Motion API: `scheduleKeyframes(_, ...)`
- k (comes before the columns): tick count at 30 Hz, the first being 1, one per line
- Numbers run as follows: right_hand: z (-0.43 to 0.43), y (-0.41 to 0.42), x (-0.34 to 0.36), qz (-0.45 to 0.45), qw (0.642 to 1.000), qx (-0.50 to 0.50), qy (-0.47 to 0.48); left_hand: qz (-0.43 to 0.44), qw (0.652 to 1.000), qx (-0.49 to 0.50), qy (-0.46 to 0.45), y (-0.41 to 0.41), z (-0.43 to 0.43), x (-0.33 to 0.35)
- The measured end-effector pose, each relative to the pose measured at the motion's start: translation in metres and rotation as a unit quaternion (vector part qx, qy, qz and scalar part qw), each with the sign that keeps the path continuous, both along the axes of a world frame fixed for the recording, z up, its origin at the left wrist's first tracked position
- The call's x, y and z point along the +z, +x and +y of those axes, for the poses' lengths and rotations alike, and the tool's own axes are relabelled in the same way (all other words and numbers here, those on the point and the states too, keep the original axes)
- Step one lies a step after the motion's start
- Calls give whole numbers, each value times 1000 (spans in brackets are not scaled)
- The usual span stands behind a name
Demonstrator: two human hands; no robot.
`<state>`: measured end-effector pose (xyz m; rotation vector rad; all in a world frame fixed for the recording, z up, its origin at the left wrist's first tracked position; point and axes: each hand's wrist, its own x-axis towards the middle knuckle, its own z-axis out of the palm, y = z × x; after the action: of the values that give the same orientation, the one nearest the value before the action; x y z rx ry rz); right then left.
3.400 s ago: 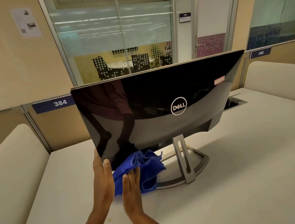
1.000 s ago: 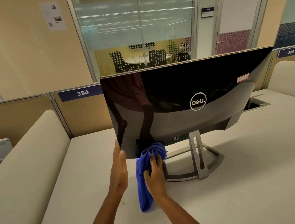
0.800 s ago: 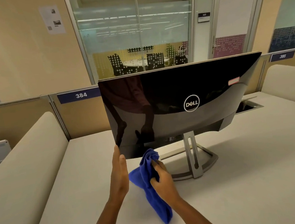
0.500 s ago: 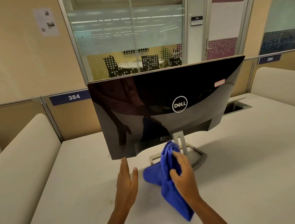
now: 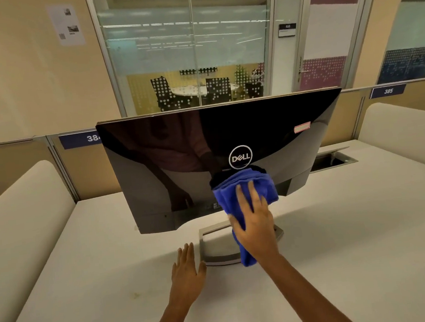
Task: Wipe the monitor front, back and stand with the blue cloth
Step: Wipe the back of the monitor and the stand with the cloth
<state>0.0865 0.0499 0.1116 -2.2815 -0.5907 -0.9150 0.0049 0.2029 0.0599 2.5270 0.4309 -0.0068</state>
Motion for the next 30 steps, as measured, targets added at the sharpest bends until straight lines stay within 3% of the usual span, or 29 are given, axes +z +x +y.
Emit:
scheduleKeyframes(4,6,11,-28,25,993,-37,-113,3,1000,-19,13,5,-9,-6)
scheduleKeyframes(25,-75,-25,-78,175,960,82,-202,12,997,-14,81,9,-36,-18)
scheduleKeyframes(27,-91,-18,-69,213,959,79,-172,11,996,-8,83,10,-36,-19)
scheduleKeyframes(30,-114,3,-57,231,971,36,-55,7,996,10,84,11,-34,-20)
